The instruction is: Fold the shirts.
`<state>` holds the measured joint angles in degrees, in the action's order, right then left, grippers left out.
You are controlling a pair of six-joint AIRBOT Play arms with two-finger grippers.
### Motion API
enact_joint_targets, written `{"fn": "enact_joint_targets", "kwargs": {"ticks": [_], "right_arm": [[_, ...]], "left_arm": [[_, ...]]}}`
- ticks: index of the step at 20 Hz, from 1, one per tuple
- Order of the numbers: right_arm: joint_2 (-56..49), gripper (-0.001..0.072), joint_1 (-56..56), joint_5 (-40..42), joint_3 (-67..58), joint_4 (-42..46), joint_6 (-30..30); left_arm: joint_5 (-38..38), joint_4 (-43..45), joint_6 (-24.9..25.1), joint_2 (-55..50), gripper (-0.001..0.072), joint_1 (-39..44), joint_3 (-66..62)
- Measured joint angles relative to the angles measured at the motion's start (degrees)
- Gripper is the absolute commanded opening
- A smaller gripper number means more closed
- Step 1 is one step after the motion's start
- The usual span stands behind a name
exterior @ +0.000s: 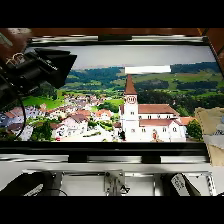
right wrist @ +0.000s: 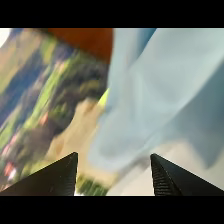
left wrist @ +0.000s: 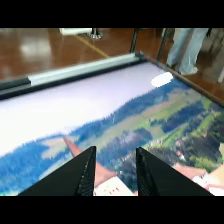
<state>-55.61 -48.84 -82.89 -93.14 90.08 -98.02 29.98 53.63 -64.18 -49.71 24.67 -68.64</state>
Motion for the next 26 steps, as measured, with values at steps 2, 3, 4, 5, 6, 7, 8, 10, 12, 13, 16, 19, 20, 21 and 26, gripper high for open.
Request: {"fn": "enact_joint_targets", "kwargs": {"ticks": [2,3,4,5,6,7,8,10,12,13,16,19,20,21,26], "right_arm": [[0.7,0.0581,0.6,-2.4,6.0,-6.6,0.3],[1.1,0.0581,1.7,-2.8,9.5,-9.3,0.4],[1.4,0.0581,3.4,-2.9,12.6,-11.3,0.5],[1.6,0.0581,5.9,-2.4,16.0,-13.0,0.5],[1.8,0.0581,9.4,-1.0,19.4,-14.1,0.5],[1.8,0.0581,13.2,0.8,22.4,-15.1,0.1],[1.7,0.0581,18.1,3.8,25.3,-15.8,-0.1],[0.0,0.0581,28.3,10.2,29.0,-16.7,-0.9],[-3.3,0.0581,40.0,17.7,31.0,-17.6,-1.3],[-5.3,0.0581,45.3,20.9,31.4,-17.8,-1.3],[-11.6,0.0581,58.6,27.4,30.8,-17.4,-1.3],[-16.1,0.0581,66.1,30.0,27.8,-12.7,-1.1],[-16.9,0.0581,67.3,30.8,26.7,-11.4,-1.2],[-17.5,0.0581,68.1,31.4,25.9,-10.1,-1.2],[-18.9,0.0581,69.9,32.1,24.1,-6.7,-1.7]], "left_arm": [[4.0,0.0,-3.2,-1.4,0.0336,-1.8,0.0],[6.1,0.0,-4.6,-2.2,0.0336,-2.9,0.0],[8.1,0.1,-5.7,-3.0,0.0336,-3.9,0.0],[10.1,0.3,-6.4,-4.0,0.0336,-4.8,0.0],[12.2,0.8,-7.1,-5.1,0.0335,-5.6,0.0],[14.3,1.5,-7.7,-6.5,0.0332,-6.2,0.0],[16.4,2.2,-8.6,-7.9,0.0330,-6.5,0.0],[20.2,4.2,-10.8,-11.1,0.0196,-6.9,0.0],[24.3,8.3,-13.6,-14.5,0.0194,-7.1,0.0],[26.6,11.1,-15.3,-16.2,0.0199,-7.1,0.0],[32.9,19.7,-19.9,-20.0,0.0199,-7.1,-0.1],[36.7,28.7,-24.0,-21.6,0.0223,-6.5,-1.4],[37.4,31.3,-24.9,-22.1,0.0224,-6.3,-2.3],[37.6,33.3,-25.6,-22.5,0.0225,-6.1,-3.2],[38.7,37.6,-27.1,-23.9,0.0218,-5.7,-5.6]]}}
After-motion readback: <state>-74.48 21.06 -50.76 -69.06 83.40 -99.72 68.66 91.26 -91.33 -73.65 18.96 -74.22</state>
